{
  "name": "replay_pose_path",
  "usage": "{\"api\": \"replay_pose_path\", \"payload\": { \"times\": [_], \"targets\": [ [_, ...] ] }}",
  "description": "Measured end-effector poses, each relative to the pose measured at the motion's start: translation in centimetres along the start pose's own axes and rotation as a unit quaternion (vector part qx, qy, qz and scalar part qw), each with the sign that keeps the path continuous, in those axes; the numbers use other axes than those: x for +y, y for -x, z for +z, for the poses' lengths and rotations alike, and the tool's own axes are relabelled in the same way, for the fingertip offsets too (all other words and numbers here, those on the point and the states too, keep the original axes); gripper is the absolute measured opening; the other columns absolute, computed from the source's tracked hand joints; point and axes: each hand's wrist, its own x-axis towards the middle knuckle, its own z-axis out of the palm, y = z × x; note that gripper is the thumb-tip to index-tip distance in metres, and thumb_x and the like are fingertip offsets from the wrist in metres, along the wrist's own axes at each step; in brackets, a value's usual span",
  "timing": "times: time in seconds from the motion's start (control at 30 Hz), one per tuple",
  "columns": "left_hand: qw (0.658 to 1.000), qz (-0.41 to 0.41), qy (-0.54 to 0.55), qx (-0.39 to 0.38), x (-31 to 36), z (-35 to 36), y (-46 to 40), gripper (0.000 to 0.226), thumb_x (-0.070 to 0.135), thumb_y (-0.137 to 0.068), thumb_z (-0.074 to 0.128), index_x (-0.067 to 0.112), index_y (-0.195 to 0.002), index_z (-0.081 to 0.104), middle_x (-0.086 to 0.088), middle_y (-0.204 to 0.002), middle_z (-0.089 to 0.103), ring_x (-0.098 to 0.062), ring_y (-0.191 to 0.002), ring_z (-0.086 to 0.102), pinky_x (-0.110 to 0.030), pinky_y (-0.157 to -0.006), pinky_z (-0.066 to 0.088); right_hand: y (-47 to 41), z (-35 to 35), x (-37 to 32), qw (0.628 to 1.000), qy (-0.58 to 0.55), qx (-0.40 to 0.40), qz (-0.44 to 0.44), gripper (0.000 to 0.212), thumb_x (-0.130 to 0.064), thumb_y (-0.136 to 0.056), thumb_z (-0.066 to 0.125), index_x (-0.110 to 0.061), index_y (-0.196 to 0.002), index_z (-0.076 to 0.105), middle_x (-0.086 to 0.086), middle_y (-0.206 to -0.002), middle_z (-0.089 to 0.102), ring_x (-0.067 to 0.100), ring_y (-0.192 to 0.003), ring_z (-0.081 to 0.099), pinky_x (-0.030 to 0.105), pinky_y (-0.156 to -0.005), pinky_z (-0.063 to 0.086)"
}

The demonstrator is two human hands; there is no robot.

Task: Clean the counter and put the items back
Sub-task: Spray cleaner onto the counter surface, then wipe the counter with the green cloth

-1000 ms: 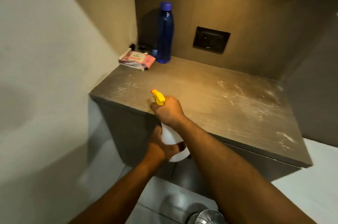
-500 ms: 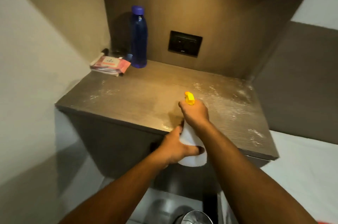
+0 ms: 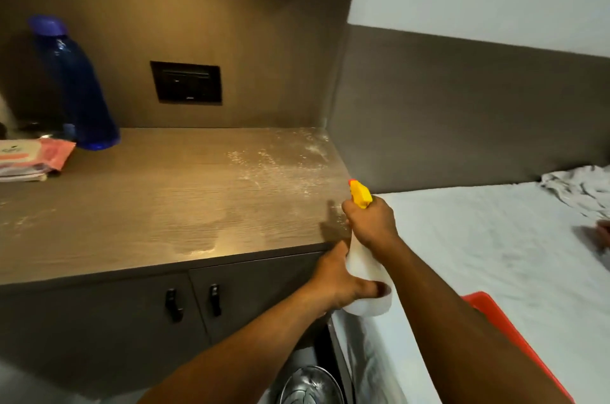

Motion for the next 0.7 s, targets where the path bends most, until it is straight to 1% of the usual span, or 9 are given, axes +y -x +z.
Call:
{"api": "replay_pose_path", "payload": {
  "times": [0.1, 0.13, 0.2, 0.27, 0.37, 0.47, 0.5, 0.57, 0.7],
  "targets": [
    [1.0, 0.015, -0.019, -0.008, -0.4, 3.1, -0.7, 0.095, 0.044, -0.055, 0.087, 0.026, -0.135, 0.038, 0.004, -0.13, 0.051, -0.019, -0.119, 0.05, -0.039, -0.102, 0.045, 1.6, -2.6, 3.9, 0.999, 0.035, -0.006, -0.018, 0.022, -0.047, -0.089, 0.056, -0.026, -0.093, 0.062, -0.005, -0.083, 0.061, 0.01, -0.072, 0.058, 0.026, -0.062, 0.043],
    [0.999, 0.021, -0.02, -0.018, -0.5, 4.5, -1.2, 0.094, 0.042, -0.054, 0.088, 0.024, -0.133, 0.041, 0.002, -0.129, 0.053, -0.021, -0.119, 0.051, -0.04, -0.102, 0.045, 2.2, -3.7, 5.7, 0.998, 0.069, -0.003, -0.011, 0.025, -0.052, -0.088, 0.055, -0.029, -0.096, 0.062, -0.008, -0.083, 0.059, 0.009, -0.072, 0.056, 0.025, -0.061, 0.039],
    [0.997, 0.035, -0.052, -0.049, -0.6, 7.6, -2.4, 0.09, 0.041, -0.053, 0.089, 0.023, -0.129, 0.045, 0.0, -0.127, 0.057, -0.022, -0.116, 0.055, -0.041, -0.1, 0.047, 3.3, -6.3, 9.5, 0.992, 0.11, 0.035, 0.041, 0.026, -0.057, -0.085, 0.055, -0.031, -0.089, 0.059, -0.009, -0.082, 0.058, 0.011, -0.072, 0.055, 0.022, -0.059, 0.035],
    [0.992, 0.04, -0.09, -0.077, -0.7, 11.1, -3.8, 0.089, 0.041, -0.056, 0.088, 0.022, -0.132, 0.046, -0.001, -0.129, 0.058, -0.024, -0.117, 0.055, -0.038, -0.1, 0.046, 4.1, -9.2, 13.2, 0.989, 0.092, 0.077, 0.091, 0.03, -0.058, -0.083, 0.059, -0.028, -0.08, 0.06, -0.005, -0.078, 0.062, 0.017, -0.073, 0.06, 0.025, -0.059, 0.037],
    [0.989, -0.008, -0.115, -0.095, -0.5, 17.8, -6.9, 0.087, 0.033, -0.07, 0.082, 0.018, -0.144, 0.038, -0.007, -0.142, 0.049, -0.028, -0.128, 0.048, -0.037, -0.104, 0.042, 5.4, -14.3, 19.5, 0.978, 0.037, 0.141, 0.152, 0.031, -0.05, -0.08, 0.068, -0.021, -0.074, 0.06, -0.003, -0.067, 0.064, 0.022, -0.068, 0.062, 0.028, -0.055, 0.038],
    [0.98, -0.037, -0.125, -0.152, -1.0, 25.0, -9.8, 0.065, 0.013, -0.078, 0.075, 0.009, -0.137, 0.048, -0.015, -0.131, 0.057, -0.032, -0.12, 0.055, -0.043, -0.096, 0.049, 6.7, -18.7, 26.4, 0.955, -0.024, 0.214, 0.202, 0.021, -0.038, -0.081, 0.073, -0.021, -0.079, 0.06, -0.001, -0.07, 0.065, 0.023, -0.071, 0.061, 0.03, -0.059, 0.041],
    [0.975, -0.052, -0.128, -0.176, -1.1, 27.6, -10.6, 0.06, 0.009, -0.079, 0.072, 0.008, -0.135, 0.05, -0.015, -0.129, 0.058, -0.031, -0.118, 0.057, -0.04, -0.093, 0.05, 6.9, -20.1, 28.8, 0.946, -0.037, 0.237, 0.217, 0.018, -0.034, -0.082, 0.073, -0.023, -0.08, 0.06, -0.001, -0.073, 0.065, 0.023, -0.073, 0.06, 0.03, -0.061, 0.04],
    [0.962, -0.079, -0.158, -0.209, -1.6, 32.8, -12.2, 0.057, 0.007, -0.082, 0.068, 0.008, -0.136, 0.05, -0.013, -0.13, 0.058, -0.025, -0.118, 0.056, -0.031, -0.091, 0.048, 7.1, -22.1, 34.0, 0.922, -0.063, 0.283, 0.258, 0.014, -0.028, -0.083, 0.074, -0.024, -0.081, 0.06, -0.005, -0.072, 0.062, 0.023, -0.074, 0.059, 0.027, -0.06, 0.038],
    [0.948, -0.102, -0.215, -0.21, -3.8, 39.5, -16.1, 0.049, 0.01, -0.086, 0.064, 0.008, -0.133, 0.053, -0.012, -0.134, 0.057, -0.023, -0.121, 0.054, -0.034, -0.103, 0.042, 6.5, -23.1, 42.3, 0.885, -0.111, 0.33, 0.309, 0.024, -0.024, -0.083, 0.074, -0.033, -0.079, 0.052, -0.021, -0.071, 0.053, 0.009, -0.066, 0.055, 0.022, -0.059, 0.036]
  ]
}}
